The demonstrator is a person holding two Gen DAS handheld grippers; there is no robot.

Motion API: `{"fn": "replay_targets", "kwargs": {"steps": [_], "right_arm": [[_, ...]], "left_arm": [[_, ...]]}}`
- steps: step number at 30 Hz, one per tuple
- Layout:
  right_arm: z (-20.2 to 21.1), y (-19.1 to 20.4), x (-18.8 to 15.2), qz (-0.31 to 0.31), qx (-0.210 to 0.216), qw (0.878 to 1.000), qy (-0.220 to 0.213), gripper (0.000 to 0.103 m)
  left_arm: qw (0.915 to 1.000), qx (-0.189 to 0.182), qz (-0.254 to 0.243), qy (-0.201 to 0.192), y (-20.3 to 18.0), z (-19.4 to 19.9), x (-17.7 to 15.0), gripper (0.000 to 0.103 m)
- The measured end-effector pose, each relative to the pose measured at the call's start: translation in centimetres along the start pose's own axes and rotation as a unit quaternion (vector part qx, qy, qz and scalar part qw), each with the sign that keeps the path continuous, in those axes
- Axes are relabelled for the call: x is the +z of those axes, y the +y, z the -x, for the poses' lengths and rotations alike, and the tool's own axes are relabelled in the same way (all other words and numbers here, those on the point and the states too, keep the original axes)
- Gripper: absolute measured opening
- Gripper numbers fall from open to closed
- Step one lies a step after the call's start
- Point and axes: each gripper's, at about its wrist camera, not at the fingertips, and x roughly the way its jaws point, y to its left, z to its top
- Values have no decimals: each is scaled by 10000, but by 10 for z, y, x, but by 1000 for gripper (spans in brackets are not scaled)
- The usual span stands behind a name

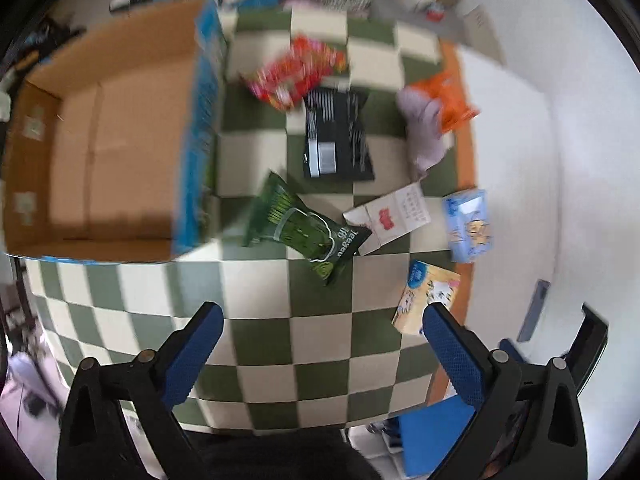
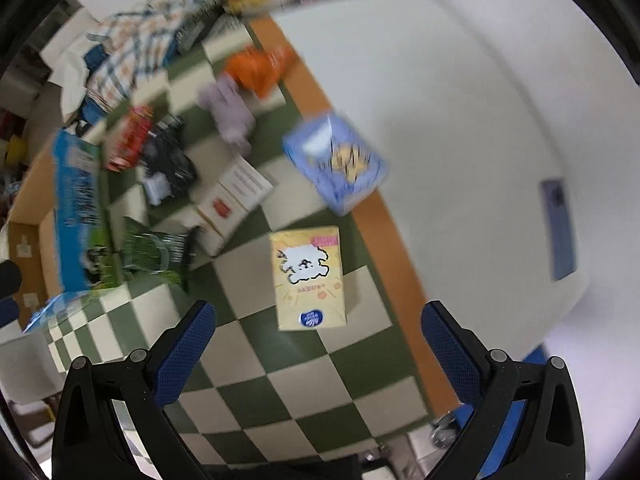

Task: Organize soft objects
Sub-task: 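Grasp the green snack bag with left tool while right tool grasps yellow tissue pack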

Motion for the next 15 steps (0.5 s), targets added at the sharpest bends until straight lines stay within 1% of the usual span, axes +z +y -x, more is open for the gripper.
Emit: {"fn": "replay_targets", "kwargs": {"steps": [1,3,5,9,15], "right_arm": [[-17,-2,2,-22,23,9999,131,101],[-48,-4,7,-63,136,9993,329,96],[-70,-3,8,-54,207,9984,525,96],[-91,-2,5,-77,333,9968,722,95],[-116,-5,3,-163,489,9950,851,95]], "left_arm": [[9998,20,97,169,-3,-16,6,102],[9980,61,415,479,-4,-46,18,102],[9949,130,700,710,0,-69,29,102],[9886,226,1124,976,7,-99,39,102],[9792,377,1611,1177,21,-134,49,102]]}}
